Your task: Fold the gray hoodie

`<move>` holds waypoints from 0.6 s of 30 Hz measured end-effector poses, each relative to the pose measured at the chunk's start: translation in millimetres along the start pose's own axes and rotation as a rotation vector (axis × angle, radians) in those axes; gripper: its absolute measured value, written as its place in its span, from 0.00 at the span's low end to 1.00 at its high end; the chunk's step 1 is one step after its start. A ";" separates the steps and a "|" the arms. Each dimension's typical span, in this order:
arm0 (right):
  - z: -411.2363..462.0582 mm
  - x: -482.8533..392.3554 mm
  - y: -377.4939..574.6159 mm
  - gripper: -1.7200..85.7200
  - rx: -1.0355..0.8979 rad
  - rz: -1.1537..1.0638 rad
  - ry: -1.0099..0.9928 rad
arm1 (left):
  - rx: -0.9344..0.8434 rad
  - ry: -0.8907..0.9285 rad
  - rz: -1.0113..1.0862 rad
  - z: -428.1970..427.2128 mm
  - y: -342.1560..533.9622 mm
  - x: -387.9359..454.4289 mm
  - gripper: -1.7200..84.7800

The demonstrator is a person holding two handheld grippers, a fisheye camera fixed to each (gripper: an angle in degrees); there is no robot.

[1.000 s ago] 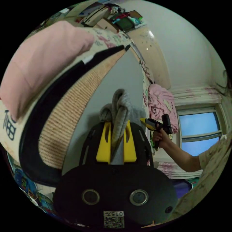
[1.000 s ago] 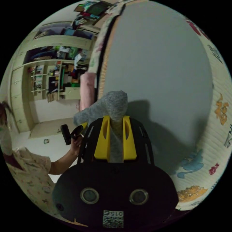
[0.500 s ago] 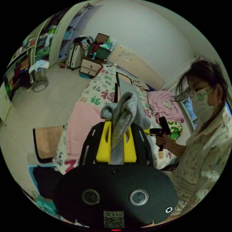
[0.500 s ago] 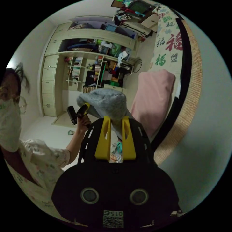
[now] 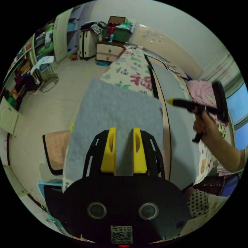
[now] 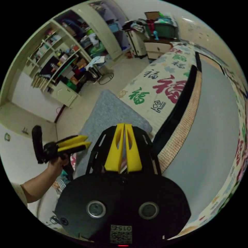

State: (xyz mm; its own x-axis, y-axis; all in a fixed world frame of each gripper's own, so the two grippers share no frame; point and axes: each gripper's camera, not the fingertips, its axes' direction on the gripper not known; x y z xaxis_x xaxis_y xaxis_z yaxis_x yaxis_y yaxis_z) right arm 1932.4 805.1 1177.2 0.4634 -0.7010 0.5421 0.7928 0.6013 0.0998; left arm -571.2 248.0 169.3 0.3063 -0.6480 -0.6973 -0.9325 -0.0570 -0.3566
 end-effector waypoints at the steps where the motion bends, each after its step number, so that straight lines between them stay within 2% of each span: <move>1: 24.2 -7.8 18.4 0.01 -0.028 -0.055 0.025 | -0.006 -0.007 -0.014 -2.1 14.0 -0.8 0.12; 5: 108.6 -43.1 87.2 0.01 -0.142 -0.233 -0.024 | 0.104 0.043 -0.173 -19.2 111.6 -9.8 0.11; 9: 173.6 -84.3 149.9 0.01 -0.177 -0.374 -0.074 | 0.171 -0.026 -0.241 -32.5 146.6 0.4 0.10; 14: 293.6 -122.5 240.6 0.01 -0.331 -0.481 0.092 | 0.210 0.114 -0.329 -82.4 187.8 -46.6 0.09; 16: 320.4 -125.1 269.3 0.01 -0.304 -0.500 0.161 | 0.267 0.025 -0.466 -114.4 228.5 -79.7 0.10; 18: 336.8 -128.6 295.9 0.01 -0.241 -0.543 0.203 | 0.295 -0.139 -0.707 -148.7 298.3 -135.1 0.15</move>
State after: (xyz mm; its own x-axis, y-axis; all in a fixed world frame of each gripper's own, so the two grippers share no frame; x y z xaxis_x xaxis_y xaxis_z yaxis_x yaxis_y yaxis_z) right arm 1974.1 1202.3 1418.1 0.0165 -0.9554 0.2947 0.9923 0.0519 0.1127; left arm -919.2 205.7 249.5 0.8485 -0.4308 -0.3073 -0.4232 -0.2038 -0.8828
